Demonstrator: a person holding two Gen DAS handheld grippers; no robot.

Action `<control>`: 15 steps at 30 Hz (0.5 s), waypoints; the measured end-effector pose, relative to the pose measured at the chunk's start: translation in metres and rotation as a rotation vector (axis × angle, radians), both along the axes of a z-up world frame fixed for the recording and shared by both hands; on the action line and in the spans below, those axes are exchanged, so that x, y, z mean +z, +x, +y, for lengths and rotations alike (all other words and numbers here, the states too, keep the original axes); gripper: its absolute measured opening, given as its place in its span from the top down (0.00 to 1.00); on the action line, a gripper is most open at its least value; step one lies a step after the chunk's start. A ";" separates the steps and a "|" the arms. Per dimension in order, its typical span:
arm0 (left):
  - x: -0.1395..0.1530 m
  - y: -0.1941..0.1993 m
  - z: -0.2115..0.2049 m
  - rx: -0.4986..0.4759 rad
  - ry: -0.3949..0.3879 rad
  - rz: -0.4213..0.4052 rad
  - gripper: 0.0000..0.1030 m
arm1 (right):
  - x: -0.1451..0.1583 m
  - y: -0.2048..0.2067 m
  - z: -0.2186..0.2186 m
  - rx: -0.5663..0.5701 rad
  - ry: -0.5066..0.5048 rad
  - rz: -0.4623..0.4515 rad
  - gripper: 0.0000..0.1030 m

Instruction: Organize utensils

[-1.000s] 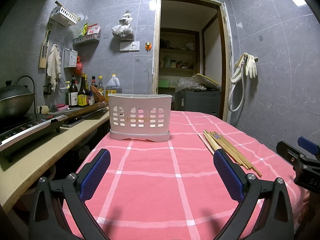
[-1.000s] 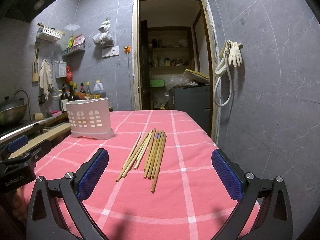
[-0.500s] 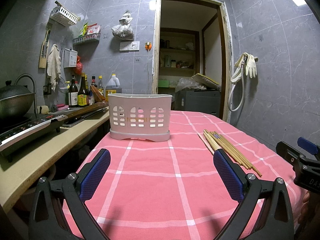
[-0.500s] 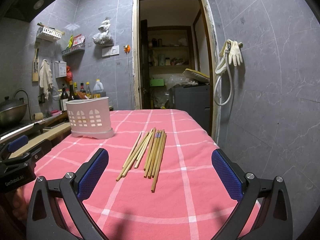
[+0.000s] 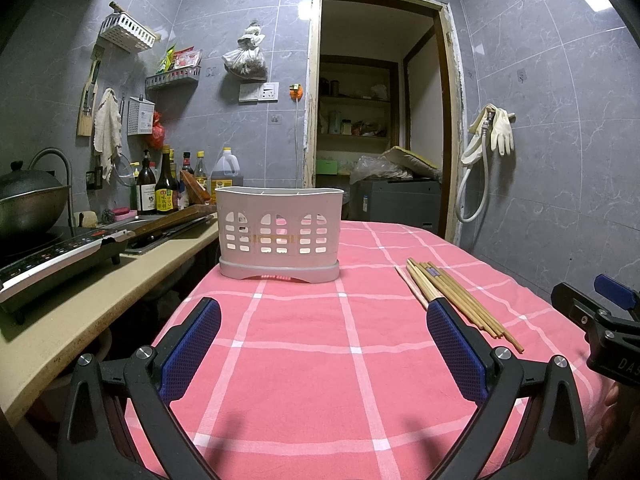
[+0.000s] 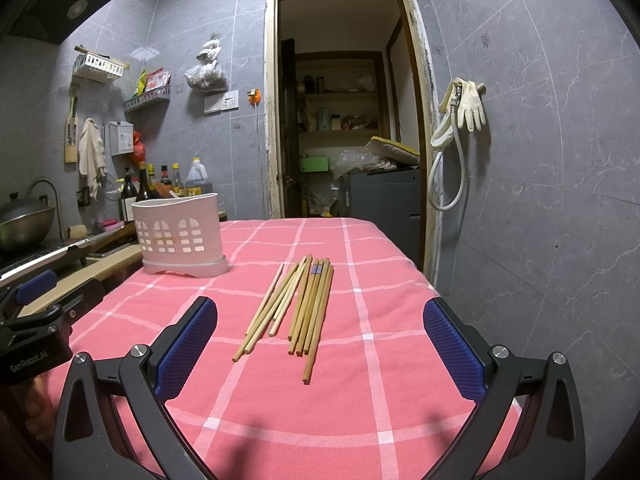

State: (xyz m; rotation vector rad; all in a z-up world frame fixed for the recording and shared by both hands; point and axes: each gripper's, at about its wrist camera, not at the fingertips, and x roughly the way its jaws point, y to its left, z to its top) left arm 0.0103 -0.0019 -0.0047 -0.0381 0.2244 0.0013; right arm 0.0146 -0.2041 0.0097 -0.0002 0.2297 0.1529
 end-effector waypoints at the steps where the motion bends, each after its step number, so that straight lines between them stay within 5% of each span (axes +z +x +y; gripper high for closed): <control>1: 0.000 0.000 0.000 0.000 0.000 0.000 0.02 | 0.000 0.000 0.000 0.000 0.000 0.000 0.00; 15: 0.000 0.008 -0.004 -0.001 -0.011 0.003 0.02 | 0.007 0.009 -0.002 0.017 0.001 -0.036 0.00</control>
